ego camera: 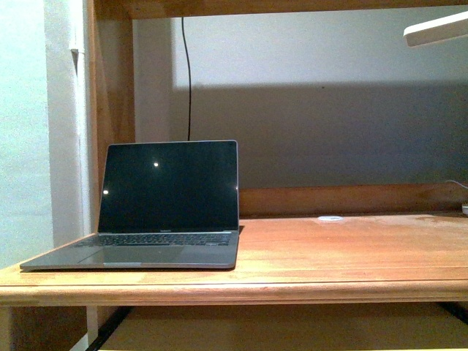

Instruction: Place mouse

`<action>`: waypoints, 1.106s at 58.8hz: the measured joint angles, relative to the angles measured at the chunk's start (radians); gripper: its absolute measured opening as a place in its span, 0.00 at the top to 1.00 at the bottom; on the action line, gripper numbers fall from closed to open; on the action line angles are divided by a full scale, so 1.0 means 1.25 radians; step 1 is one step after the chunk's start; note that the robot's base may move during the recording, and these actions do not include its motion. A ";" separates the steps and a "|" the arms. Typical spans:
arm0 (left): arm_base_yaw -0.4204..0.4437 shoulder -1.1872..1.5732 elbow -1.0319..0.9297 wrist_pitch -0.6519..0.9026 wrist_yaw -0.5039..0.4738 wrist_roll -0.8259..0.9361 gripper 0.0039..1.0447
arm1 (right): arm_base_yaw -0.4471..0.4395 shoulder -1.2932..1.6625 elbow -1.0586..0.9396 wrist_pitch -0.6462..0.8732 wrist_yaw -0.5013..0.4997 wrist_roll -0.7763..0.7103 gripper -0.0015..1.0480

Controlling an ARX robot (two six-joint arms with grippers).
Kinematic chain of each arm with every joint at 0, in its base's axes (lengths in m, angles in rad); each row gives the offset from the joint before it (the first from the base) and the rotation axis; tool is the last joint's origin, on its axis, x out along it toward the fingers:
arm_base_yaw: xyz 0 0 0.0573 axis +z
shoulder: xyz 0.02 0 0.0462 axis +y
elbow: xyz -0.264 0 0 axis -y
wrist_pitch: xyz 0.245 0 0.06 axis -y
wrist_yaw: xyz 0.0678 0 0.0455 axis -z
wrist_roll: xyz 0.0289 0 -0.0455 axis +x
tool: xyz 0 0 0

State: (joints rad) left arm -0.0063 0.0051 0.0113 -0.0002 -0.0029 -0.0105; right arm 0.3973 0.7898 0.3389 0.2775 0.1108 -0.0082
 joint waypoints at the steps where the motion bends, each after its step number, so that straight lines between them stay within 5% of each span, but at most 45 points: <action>1: 0.000 0.000 0.000 0.000 0.000 0.000 0.98 | 0.005 0.013 0.005 0.006 0.002 -0.002 0.07; 7: 0.000 0.000 0.000 0.000 0.000 0.000 0.94 | 0.036 0.140 0.067 0.039 0.023 -0.026 0.07; 39: 0.000 0.000 0.000 0.000 0.000 0.000 0.08 | 0.045 0.365 0.203 -0.016 0.107 -0.172 0.07; 65: 0.000 0.000 0.000 0.000 0.000 0.002 0.07 | -0.025 0.412 0.229 -0.077 0.084 -0.171 0.07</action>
State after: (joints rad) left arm -0.0059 0.0051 0.0113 -0.0002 -0.0029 -0.0086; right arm 0.3660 1.3052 0.6258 0.1810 0.2157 -0.2214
